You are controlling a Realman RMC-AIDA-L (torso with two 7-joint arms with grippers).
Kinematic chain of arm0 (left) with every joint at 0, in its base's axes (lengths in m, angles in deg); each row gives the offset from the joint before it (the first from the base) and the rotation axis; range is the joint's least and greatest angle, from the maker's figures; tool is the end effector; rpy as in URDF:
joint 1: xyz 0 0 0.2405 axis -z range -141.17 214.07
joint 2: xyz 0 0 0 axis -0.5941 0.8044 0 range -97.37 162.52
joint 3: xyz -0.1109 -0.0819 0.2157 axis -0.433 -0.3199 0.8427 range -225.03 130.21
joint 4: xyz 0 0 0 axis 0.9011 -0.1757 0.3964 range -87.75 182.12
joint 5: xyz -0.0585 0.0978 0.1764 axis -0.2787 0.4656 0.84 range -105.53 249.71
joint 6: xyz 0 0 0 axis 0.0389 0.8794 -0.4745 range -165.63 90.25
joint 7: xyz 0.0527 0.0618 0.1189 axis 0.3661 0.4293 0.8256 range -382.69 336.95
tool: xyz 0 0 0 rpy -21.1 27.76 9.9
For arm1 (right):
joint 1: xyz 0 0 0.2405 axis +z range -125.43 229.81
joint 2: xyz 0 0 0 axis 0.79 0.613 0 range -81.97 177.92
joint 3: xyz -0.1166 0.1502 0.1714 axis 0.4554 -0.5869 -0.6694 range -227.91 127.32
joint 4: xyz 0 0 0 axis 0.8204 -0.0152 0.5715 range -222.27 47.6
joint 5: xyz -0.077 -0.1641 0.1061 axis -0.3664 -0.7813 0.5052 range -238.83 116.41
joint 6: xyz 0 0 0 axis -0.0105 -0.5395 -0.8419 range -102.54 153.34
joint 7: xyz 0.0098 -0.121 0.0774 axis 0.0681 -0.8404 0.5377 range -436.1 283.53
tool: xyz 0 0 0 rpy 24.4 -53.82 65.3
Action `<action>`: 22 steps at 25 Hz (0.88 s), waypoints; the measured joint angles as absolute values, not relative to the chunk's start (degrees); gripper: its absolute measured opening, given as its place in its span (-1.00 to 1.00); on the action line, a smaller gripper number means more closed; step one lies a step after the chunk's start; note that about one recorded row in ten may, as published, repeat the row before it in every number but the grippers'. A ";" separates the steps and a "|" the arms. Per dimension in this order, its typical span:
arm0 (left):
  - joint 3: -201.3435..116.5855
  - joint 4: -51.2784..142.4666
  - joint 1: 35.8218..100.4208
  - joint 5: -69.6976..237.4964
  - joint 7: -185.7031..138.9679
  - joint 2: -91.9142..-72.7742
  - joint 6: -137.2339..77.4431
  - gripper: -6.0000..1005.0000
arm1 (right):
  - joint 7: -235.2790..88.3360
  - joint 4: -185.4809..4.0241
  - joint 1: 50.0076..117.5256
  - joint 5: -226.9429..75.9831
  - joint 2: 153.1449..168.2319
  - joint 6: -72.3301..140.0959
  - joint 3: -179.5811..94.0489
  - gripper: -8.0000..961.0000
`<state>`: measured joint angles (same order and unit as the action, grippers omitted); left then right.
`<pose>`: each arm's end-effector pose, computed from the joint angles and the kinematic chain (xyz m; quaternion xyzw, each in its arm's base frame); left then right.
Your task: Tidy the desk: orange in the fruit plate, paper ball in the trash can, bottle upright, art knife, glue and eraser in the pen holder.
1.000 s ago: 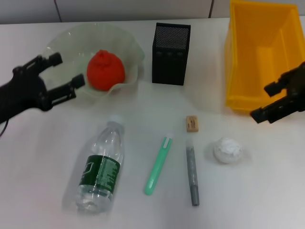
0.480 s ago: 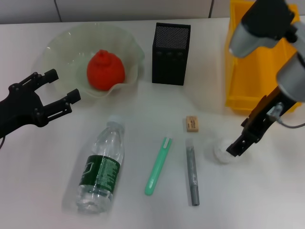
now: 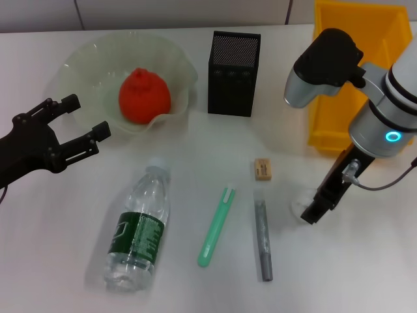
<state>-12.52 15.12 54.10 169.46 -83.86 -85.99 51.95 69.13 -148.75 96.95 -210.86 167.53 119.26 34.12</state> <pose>-0.3186 0.2821 0.0256 -0.8732 -0.2053 -0.3342 0.2893 0.1766 0.3484 -0.0397 -0.9084 0.3024 -0.2803 0.0687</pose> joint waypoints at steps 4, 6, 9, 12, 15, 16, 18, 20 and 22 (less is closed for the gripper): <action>-12.52 15.10 54.10 169.44 -83.85 -86.03 51.90 0.69 | 68.71 -148.64 96.71 -210.11 167.58 118.37 33.96 0.30; -12.52 15.10 54.09 169.42 -83.83 -86.02 51.88 0.69 | 68.59 -149.10 96.52 -209.63 167.58 118.66 33.72 0.13; -12.52 15.10 54.01 169.41 -83.82 -85.95 52.35 0.69 | 68.61 -154.54 95.10 -208.88 167.44 121.80 31.92 0.02; -12.52 14.94 53.92 169.40 -83.81 -85.95 54.00 0.68 | 68.83 -166.34 92.86 -209.36 167.26 127.52 25.32 0.00; -12.51 14.79 53.89 169.52 -83.79 -85.90 56.09 0.68 | 68.34 -176.34 92.19 -211.98 166.99 131.15 16.63 -0.02; -12.48 14.79 53.88 169.55 -83.79 -85.88 56.59 0.68 | 67.46 -177.96 92.18 -213.16 166.80 131.18 13.39 -0.03; -12.33 14.82 53.87 169.58 -83.78 -85.88 57.16 0.68 | 65.51 -178.74 92.28 -214.74 166.19 129.71 8.29 -0.03; -12.18 14.88 53.87 169.58 -83.78 -85.88 57.55 0.68 | 63.69 -175.15 92.50 -215.13 165.44 124.96 4.33 -0.03; -10.39 14.80 53.85 169.63 -84.11 -85.88 58.37 0.68 | 63.22 -170.52 92.41 -215.60 165.25 119.30 3.27 0.04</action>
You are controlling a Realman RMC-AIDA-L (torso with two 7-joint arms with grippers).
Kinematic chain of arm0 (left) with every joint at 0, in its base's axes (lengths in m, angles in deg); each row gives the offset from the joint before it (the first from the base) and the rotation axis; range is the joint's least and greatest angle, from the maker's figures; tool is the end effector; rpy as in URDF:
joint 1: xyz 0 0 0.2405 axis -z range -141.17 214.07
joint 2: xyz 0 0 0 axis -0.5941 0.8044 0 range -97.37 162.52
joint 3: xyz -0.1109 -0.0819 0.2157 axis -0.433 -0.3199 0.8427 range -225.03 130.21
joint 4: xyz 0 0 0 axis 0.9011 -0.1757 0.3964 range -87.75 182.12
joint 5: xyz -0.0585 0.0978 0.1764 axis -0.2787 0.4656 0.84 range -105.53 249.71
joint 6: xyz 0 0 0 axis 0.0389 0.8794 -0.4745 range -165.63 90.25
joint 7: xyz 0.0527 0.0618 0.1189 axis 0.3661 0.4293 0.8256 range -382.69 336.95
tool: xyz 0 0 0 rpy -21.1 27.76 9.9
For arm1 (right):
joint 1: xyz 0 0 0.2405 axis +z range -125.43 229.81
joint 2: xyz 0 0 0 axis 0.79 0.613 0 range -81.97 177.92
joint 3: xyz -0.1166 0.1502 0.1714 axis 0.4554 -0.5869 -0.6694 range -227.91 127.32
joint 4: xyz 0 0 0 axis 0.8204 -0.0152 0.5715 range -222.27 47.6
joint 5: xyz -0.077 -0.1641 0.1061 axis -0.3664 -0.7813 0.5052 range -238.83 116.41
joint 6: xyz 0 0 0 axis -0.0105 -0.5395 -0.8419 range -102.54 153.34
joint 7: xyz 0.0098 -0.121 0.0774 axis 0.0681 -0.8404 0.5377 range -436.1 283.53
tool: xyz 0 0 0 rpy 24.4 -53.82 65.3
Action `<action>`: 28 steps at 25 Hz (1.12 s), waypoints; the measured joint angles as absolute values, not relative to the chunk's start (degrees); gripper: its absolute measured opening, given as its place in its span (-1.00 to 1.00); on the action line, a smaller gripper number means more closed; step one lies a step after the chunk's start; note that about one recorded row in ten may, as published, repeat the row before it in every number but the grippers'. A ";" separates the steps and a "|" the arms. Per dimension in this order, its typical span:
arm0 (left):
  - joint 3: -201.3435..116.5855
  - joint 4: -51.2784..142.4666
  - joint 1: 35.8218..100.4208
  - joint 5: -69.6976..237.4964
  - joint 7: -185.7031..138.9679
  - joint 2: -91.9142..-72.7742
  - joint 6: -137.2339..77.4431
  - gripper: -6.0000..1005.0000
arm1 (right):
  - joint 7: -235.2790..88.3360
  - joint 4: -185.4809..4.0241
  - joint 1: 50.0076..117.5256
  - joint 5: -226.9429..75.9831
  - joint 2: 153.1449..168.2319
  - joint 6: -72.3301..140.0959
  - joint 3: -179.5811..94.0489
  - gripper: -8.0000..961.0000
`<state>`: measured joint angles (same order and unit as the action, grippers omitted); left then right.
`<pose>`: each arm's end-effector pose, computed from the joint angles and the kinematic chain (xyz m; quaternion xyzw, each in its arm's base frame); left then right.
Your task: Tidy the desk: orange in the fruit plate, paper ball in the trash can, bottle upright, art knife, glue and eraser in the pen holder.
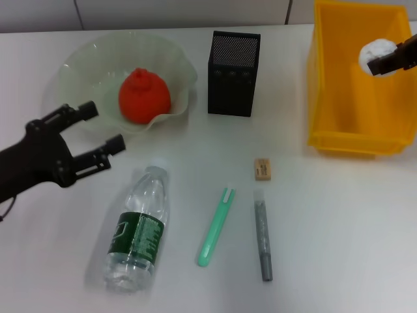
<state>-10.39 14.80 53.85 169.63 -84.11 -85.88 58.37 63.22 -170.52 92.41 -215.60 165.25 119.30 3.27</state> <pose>-0.3047 0.2701 0.0223 -0.8848 -0.1789 -0.3596 0.2362 0.1787 0.3926 0.1058 -0.8852 0.3455 -0.0919 0.2976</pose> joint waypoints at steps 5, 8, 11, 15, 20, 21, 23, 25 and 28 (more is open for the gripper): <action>-7.13 12.90 53.65 169.69 -85.09 -85.96 60.56 0.67 | 63.91 -162.12 92.73 -219.57 165.89 110.68 3.68 0.21; -5.22 8.18 53.16 169.68 -90.59 -86.25 60.67 0.67 | 63.43 -162.46 92.39 -218.29 166.48 110.27 3.43 0.31; -0.12 0.50 52.31 169.54 -98.34 -86.51 58.55 0.67 | 61.38 -165.68 90.17 -212.54 166.92 110.68 3.19 0.42; 13.21 -16.06 48.75 168.29 -111.83 -86.57 49.34 0.66 | 53.95 -169.99 83.49 -196.91 167.08 110.66 3.52 0.57; 33.01 -46.47 40.87 183.66 -142.66 -86.25 34.77 0.66 | 35.59 -170.66 71.68 -177.08 167.54 114.46 6.10 0.76; 36.78 -51.78 39.90 189.38 -149.21 -86.33 33.36 0.66 | 31.33 -169.73 69.75 -174.72 167.67 115.54 6.80 0.76; 42.08 -57.82 39.05 197.85 -159.07 -86.36 32.06 0.66 | 22.58 -166.32 65.83 -169.85 167.80 117.22 8.56 0.76; 46.50 -60.56 39.55 205.53 -169.42 -86.35 31.58 0.66 | 15.63 -161.59 63.26 -166.12 167.76 117.85 9.96 0.76; 51.26 -60.38 41.83 213.43 -179.77 -86.46 31.37 0.66 | 6.09 -152.94 61.69 -163.78 167.65 119.22 10.46 0.76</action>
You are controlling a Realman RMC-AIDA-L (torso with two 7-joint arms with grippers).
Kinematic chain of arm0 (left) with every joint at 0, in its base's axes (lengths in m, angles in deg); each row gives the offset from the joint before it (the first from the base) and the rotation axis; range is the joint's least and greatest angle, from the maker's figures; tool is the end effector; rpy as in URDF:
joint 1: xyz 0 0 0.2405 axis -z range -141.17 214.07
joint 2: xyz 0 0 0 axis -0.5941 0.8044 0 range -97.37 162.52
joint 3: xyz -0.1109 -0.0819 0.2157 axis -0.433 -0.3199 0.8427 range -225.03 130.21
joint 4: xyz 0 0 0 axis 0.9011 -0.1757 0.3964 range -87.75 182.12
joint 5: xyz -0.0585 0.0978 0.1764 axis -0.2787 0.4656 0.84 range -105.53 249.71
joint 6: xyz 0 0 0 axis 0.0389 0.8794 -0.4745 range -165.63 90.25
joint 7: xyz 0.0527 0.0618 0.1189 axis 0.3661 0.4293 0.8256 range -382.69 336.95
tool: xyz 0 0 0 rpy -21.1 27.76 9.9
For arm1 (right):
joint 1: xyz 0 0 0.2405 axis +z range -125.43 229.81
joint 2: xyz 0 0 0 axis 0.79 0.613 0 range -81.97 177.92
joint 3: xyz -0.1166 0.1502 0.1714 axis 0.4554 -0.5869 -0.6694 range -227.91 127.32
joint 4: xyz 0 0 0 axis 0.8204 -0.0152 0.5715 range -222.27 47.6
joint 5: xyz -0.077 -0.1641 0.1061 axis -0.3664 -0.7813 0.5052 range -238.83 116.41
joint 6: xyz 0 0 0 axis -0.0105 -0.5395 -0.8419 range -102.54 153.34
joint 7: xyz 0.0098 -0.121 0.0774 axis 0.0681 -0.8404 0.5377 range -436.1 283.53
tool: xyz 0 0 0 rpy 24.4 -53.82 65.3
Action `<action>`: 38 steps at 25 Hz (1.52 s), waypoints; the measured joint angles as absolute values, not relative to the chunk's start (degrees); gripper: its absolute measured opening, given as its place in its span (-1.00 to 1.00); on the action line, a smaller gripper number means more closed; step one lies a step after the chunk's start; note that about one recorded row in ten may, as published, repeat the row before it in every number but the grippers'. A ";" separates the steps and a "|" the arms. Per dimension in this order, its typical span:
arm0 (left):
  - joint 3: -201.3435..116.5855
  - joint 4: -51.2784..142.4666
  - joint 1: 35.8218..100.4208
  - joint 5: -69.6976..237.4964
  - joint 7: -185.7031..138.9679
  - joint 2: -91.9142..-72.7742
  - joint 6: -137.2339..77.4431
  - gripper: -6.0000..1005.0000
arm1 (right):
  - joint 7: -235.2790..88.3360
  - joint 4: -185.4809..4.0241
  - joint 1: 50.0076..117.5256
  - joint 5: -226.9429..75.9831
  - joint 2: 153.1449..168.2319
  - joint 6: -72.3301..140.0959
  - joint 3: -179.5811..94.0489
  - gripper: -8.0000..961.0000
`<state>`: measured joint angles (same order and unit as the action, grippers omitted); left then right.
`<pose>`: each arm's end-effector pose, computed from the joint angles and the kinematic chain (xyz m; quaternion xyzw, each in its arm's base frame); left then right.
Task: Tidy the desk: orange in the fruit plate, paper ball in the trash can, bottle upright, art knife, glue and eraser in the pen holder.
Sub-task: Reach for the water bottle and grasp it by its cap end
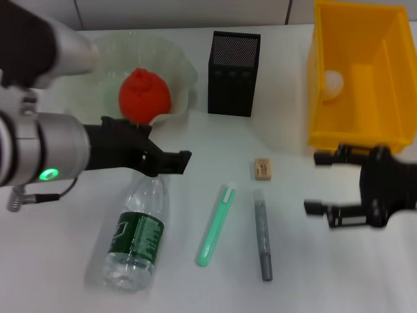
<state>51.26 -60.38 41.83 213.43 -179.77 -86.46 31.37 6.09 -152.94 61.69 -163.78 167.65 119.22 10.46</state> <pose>-0.1558 0.2809 -0.0037 -0.9119 -0.3165 -0.0095 0.2612 0.2597 0.2629 0.0244 -0.9623 0.1313 0.2046 0.1222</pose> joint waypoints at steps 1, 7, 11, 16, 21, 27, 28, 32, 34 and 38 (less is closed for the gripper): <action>53.09 -59.49 42.99 216.18 -182.82 -86.48 31.07 0.66 | 3.00 -149.51 61.65 -163.42 167.64 119.47 10.36 0.76; 56.98 -50.61 47.27 220.26 -187.61 -86.59 26.60 0.67 | -3.71 -138.33 63.18 -163.09 167.62 119.02 10.10 0.76; 55.65 -45.88 48.07 220.35 -187.71 -86.60 24.30 0.67 | -3.99 -137.10 63.58 -163.05 167.44 118.88 10.12 0.76; 54.29 -39.83 50.34 220.52 -187.80 -86.61 22.66 0.66 | -3.99 -136.99 63.60 -163.06 167.42 118.88 10.09 0.76; 54.16 -35.01 52.93 220.19 -187.84 -86.61 22.26 0.66 | -3.69 -136.91 63.88 -163.31 167.42 118.38 10.08 0.76; 54.02 -34.91 54.32 218.58 -187.79 -86.54 24.17 0.54 | -2.63 -136.86 64.09 -163.37 167.42 118.31 10.08 0.76; 53.97 -35.20 54.53 218.36 -187.76 -86.52 24.62 0.49 | -2.44 -136.86 64.13 -163.38 167.42 118.29 10.08 0.76; 54.20 -35.55 54.90 219.18 -187.74 -86.50 24.93 0.30 | -1.56 -136.93 64.27 -163.44 167.35 118.25 10.08 0.75; 54.21 -35.55 55.08 219.39 -187.69 -86.46 25.01 0.20 | -1.49 -137.03 64.27 -163.49 167.34 118.25 10.08 0.75; 53.33 -36.55 54.89 218.94 -184.64 -86.32 25.74 0.04 | -0.88 -137.19 64.26 -163.52 167.33 118.19 10.08 0.75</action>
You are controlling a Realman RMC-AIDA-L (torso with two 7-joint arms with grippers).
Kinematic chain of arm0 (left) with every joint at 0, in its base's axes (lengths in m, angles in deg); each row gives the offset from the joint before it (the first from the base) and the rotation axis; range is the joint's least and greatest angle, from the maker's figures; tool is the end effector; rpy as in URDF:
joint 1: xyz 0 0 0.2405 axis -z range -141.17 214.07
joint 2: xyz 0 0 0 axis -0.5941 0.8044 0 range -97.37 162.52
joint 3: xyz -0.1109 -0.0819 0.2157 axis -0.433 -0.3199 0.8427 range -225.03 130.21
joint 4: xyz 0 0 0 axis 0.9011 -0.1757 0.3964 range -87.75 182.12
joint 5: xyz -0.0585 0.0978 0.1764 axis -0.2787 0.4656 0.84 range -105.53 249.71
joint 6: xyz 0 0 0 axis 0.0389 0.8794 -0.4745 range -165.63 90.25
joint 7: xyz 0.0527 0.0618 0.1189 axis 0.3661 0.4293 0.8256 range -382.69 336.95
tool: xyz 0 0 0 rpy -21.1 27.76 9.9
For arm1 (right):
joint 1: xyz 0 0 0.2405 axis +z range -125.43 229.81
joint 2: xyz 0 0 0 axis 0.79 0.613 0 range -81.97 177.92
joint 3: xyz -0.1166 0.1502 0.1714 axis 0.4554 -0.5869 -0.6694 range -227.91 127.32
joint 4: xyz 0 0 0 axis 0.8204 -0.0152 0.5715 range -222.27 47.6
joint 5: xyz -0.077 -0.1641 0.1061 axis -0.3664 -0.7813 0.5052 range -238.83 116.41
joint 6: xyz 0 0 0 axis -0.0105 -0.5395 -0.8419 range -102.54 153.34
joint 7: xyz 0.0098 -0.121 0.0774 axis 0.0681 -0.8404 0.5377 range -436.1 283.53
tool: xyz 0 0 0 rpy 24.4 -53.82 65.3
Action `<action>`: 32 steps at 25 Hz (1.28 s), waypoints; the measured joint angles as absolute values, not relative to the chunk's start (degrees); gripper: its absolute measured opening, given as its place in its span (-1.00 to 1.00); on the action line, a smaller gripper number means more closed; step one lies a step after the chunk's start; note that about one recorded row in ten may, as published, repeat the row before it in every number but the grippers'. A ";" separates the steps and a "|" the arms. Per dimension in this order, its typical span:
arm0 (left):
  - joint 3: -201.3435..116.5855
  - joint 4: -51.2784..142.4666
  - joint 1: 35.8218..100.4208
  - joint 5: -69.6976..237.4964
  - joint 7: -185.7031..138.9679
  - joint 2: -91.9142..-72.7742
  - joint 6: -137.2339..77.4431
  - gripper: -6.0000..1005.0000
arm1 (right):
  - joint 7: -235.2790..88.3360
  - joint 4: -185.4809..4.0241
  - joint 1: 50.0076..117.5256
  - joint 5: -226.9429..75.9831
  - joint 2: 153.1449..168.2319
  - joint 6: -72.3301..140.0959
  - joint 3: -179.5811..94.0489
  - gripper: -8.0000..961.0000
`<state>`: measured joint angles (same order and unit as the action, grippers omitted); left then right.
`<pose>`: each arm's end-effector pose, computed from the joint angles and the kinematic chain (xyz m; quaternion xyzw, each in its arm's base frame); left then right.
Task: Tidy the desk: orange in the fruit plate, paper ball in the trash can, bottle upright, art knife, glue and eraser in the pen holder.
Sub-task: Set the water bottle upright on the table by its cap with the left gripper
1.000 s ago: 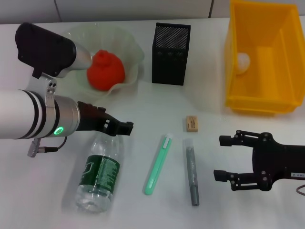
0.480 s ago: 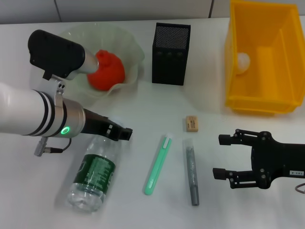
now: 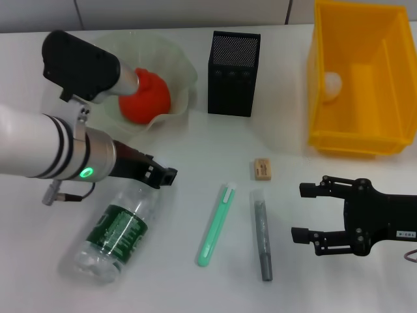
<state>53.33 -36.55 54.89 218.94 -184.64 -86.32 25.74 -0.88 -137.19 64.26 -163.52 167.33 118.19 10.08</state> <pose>-0.1955 0.3217 -0.0526 -0.8953 -0.3607 0.0804 0.2489 0.2842 0.2521 -0.0087 -0.9533 0.1749 0.2290 0.0900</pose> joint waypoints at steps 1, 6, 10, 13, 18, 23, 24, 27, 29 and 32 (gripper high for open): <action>52.50 -36.88 54.54 217.50 -182.39 -86.27 25.99 0.00 | -0.63 -137.24 64.26 -163.52 167.33 118.20 10.08 0.75; 45.20 -39.01 50.39 206.12 -167.01 -86.02 26.98 -0.08 | 0.08 -137.40 64.23 -163.53 167.33 118.24 10.07 0.75; 34.87 -36.23 47.23 191.86 -147.76 -85.93 31.39 -0.08 | 0.34 -137.43 64.23 -163.53 167.33 118.26 9.99 0.75; 25.70 -30.50 46.66 182.12 -135.37 -85.95 36.63 -0.09 | 0.98 -137.51 64.38 -163.53 167.33 118.32 10.00 0.76; 10.51 -18.09 48.12 173.77 -119.08 -85.76 47.07 -0.10 | 1.53 -137.65 65.06 -163.57 167.26 118.64 10.05 0.76; 0.77 -10.05 49.60 172.76 -108.23 -85.75 54.33 -0.09 | 1.69 -137.75 65.61 -163.60 167.25 118.74 10.32 0.76; 0.77 -10.05 49.60 172.76 -108.23 -85.75 54.33 -0.09 | 1.83 -137.75 65.69 -163.60 167.25 118.74 10.37 0.76; -3.66 -5.58 50.08 171.97 -101.51 -85.79 57.83 -0.09 | 2.12 -137.78 65.88 -163.61 167.24 118.74 10.49 0.76; -4.33 -5.16 49.92 171.73 -99.52 -85.81 58.39 -0.09 | 2.21 -137.79 65.97 -163.61 167.24 118.76 10.51 0.76; -4.63 -5.03 49.67 171.01 -97.74 -85.83 58.96 -0.10 | 2.32 -137.79 66.10 -163.61 167.24 118.92 10.53 0.76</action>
